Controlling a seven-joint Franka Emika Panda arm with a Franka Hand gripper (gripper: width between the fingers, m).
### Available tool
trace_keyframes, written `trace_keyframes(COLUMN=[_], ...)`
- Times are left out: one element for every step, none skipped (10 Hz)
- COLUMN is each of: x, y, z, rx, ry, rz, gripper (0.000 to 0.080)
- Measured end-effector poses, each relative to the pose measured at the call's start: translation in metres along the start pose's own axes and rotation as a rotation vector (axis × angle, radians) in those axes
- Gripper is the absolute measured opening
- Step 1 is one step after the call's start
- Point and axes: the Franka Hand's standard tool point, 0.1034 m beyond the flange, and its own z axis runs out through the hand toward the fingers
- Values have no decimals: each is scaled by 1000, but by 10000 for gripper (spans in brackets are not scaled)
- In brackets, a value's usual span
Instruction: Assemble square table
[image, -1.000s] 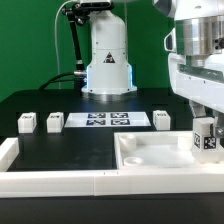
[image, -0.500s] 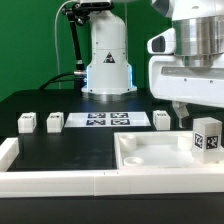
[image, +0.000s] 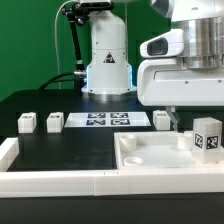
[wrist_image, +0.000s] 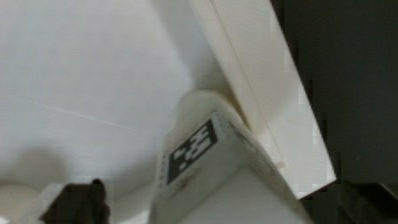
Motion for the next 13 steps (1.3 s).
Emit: trace_keyframes(x=[0,-1,-1,0,-1,-1,-1,0,0,0,0,0,0], y=[-1,-2,-2,-1,-2,-2,-2,-1,0,0,0,0,0], z=[0,-1,-1,-1,0,0,0,0,0,0,0,0,-1], rx=[-1,-1,-1,-2,-5,-12,-12,-16,-17,-17,-17,-17,-17], ry=[1,1,2,2,2,3,3,3,3,3,3,3,4], rz=[-104,-165,-275,-373,-409,-478,-512,-584,-594,-590,-590,-589,-589], gripper=[649,649,649,649,649,649,649,649,649,634,634,463,283])
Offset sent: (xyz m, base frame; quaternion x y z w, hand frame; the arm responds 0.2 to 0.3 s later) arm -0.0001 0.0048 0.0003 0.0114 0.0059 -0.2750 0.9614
